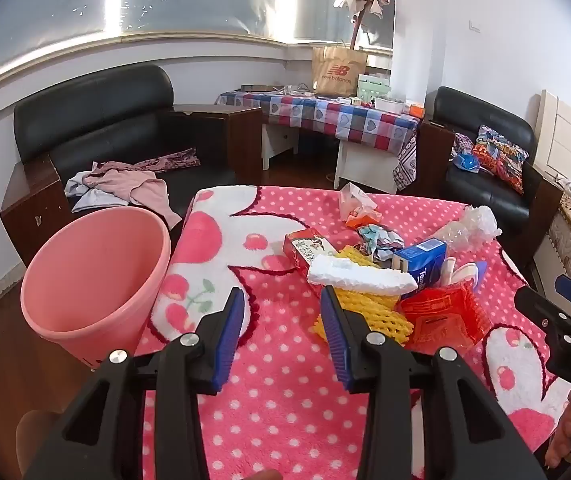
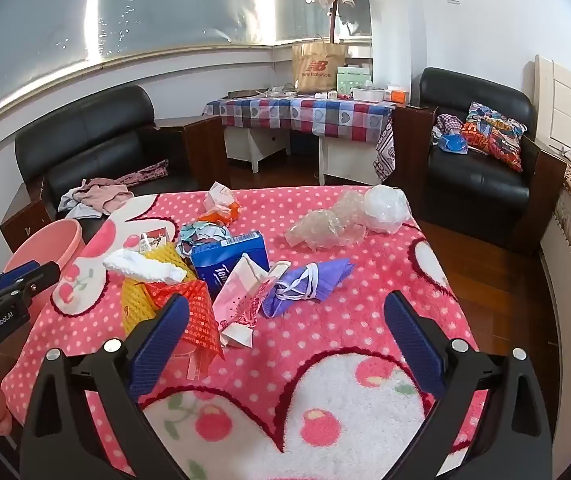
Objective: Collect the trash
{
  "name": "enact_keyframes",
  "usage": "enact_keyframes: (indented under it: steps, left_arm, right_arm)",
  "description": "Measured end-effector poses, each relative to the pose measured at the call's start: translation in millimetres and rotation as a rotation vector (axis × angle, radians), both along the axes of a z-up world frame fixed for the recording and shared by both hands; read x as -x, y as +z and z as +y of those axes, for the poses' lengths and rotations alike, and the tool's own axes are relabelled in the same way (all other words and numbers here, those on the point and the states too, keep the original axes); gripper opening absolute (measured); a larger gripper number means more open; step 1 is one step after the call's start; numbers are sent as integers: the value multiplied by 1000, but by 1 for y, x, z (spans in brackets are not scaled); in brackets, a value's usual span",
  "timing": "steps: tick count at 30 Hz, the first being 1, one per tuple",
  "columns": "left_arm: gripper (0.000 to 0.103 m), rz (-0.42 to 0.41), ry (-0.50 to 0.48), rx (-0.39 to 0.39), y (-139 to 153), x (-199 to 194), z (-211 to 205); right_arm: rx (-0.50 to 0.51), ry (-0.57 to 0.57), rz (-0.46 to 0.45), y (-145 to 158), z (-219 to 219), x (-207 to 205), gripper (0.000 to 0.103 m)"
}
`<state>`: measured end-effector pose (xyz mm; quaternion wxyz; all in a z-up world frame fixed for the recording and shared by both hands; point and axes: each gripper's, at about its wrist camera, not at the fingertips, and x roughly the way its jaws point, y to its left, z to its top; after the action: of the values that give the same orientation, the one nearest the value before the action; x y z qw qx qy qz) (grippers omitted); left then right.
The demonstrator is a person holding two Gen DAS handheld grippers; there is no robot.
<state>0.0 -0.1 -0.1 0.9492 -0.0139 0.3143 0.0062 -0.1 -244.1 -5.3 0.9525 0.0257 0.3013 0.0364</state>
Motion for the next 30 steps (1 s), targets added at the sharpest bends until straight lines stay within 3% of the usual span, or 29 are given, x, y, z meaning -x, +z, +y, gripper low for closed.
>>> enact_keyframes:
  steps: [30]
  left_arm:
    - [40, -1, 1, 11, 2, -1, 5]
  right_arm:
    - [11, -5, -26, 5, 1, 3, 98]
